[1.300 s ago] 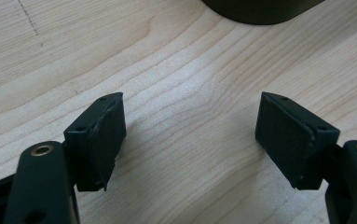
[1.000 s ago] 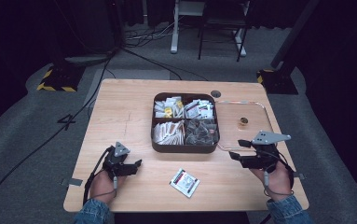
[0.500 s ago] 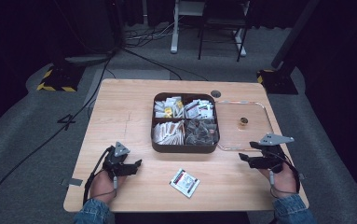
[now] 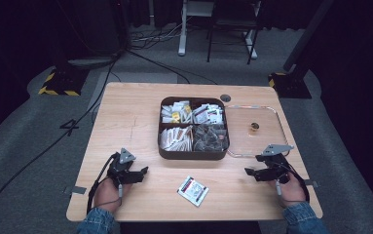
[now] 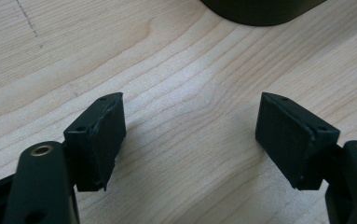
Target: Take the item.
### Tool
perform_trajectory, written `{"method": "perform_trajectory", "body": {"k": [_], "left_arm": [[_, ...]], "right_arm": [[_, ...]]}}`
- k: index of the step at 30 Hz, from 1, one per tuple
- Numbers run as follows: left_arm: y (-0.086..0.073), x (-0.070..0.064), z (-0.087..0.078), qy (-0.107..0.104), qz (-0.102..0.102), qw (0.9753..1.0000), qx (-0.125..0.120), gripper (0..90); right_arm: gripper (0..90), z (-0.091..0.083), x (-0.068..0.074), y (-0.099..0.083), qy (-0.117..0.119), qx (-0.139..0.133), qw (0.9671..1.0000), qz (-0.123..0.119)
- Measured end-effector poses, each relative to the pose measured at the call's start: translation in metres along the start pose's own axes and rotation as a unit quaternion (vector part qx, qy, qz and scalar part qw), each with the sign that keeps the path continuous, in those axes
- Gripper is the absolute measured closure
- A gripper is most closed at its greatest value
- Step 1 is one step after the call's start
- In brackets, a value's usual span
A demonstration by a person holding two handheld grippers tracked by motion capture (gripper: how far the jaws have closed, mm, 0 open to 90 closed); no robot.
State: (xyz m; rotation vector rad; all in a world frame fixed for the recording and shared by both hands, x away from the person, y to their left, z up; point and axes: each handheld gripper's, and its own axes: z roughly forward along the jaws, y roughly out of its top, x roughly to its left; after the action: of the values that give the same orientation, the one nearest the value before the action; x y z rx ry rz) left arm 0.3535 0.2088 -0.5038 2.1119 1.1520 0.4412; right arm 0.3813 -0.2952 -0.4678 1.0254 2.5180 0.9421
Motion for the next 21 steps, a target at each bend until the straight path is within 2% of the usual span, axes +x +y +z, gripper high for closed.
{"method": "perform_trajectory", "body": {"k": [4, 11, 15, 21], "left_arm": [[0.000, 0.000, 0.000, 0.000, 0.000, 1.0000, 0.000, 25.1], [0.000, 0.000, 0.000, -0.001, 0.001, 1.0000, 0.001, 25.1], [0.001, 0.000, 0.001, -0.002, 0.002, 1.0000, 0.000, 25.1], [0.001, 0.000, 0.001, -0.002, 0.001, 1.0000, 0.000, 25.1]], "right_arm": [[21.8, 0.009, 0.006, -0.001, -0.008, 0.029, 0.9994, -0.018], [16.1, 0.018, 0.011, -0.005, -0.009, 0.059, 0.9979, -0.024], [14.3, 0.019, 0.009, -0.006, -0.001, 0.062, 0.9981, -0.007], [6.7, 0.021, 0.009, -0.011, -0.002, 0.043, 0.9991, 0.001]]}}
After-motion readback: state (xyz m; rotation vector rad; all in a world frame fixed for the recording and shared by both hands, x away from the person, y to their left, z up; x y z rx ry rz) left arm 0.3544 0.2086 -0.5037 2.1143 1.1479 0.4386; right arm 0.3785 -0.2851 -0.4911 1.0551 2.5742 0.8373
